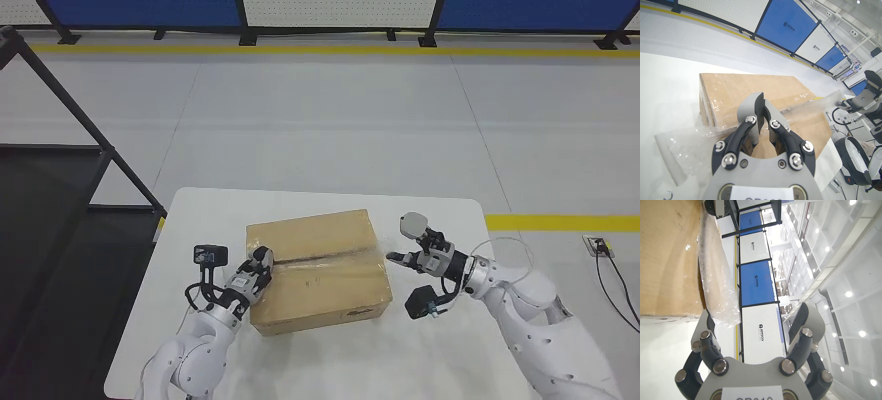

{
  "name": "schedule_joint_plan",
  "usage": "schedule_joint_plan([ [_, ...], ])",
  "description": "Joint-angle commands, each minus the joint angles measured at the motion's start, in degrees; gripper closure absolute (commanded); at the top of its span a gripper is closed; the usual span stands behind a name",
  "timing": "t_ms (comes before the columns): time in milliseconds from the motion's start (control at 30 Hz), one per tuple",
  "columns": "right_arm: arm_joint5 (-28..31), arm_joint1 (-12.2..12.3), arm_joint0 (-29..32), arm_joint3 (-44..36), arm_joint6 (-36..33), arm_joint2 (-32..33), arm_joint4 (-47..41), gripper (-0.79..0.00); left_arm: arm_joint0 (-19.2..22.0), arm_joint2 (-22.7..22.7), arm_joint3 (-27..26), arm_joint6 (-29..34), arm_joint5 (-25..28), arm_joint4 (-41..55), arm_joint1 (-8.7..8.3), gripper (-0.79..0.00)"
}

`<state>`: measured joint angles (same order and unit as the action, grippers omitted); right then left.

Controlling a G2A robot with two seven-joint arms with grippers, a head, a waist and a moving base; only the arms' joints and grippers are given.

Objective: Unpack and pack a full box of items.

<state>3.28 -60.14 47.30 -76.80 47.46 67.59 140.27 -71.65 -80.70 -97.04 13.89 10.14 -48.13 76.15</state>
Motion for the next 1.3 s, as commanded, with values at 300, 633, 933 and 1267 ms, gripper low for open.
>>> schedule_joint_plan([
  [300,1.59,0.21,-1.03,-0.22,-4.7,-0.3,3.89,-0.785,-0.59,-0.29,-0.35,-0.22,0.15,0.29,-0.28,0.0],
  [633,0.73,0.45,-0.18,-0.57,-8.95,1.1,3.72,-0.785,-0.94,-0.37,-0.73,-0.55,0.17,0.44,-0.51,0.0],
  [933,-6.71,1.24,6.66,-6.66,-5.37,7.66,-5.75,-0.785,-1.19,-0.33,-0.95,-1.03,0.17,0.75,-0.66,0.0],
  [1267,-2.09,1.27,5.08,-7.86,2.72,5.73,-7.51,0.0,-1.18,-0.25,-1.0,-1.35,0.07,1.26,-0.81,0.0],
])
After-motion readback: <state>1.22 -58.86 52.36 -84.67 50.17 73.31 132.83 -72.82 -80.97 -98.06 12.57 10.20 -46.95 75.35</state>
